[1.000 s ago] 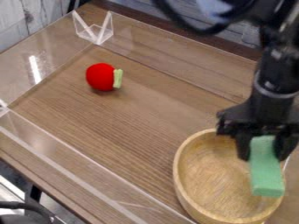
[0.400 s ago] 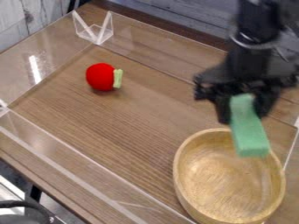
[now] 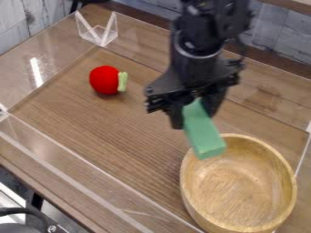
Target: Remove the green stick from the brown bowl and put it on the table
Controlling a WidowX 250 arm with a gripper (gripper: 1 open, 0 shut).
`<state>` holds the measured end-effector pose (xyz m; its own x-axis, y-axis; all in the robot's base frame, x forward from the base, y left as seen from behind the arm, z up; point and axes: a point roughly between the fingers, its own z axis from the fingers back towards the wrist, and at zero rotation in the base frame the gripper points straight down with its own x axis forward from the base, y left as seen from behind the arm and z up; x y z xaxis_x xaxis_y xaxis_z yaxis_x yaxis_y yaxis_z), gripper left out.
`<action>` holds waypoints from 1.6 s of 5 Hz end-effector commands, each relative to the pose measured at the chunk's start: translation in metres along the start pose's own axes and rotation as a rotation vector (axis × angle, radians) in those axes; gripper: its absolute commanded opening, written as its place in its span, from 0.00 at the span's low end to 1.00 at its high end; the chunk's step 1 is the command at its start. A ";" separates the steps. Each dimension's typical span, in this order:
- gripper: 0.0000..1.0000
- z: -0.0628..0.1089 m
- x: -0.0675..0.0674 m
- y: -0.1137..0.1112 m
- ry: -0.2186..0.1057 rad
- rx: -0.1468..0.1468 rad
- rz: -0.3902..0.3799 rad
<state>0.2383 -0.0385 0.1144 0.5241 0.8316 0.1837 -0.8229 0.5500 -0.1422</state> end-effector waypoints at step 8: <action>0.00 -0.003 0.050 0.060 -0.198 0.254 0.158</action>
<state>0.2068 0.0352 0.1014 0.3654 0.8625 0.3502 -0.9298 0.3559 0.0936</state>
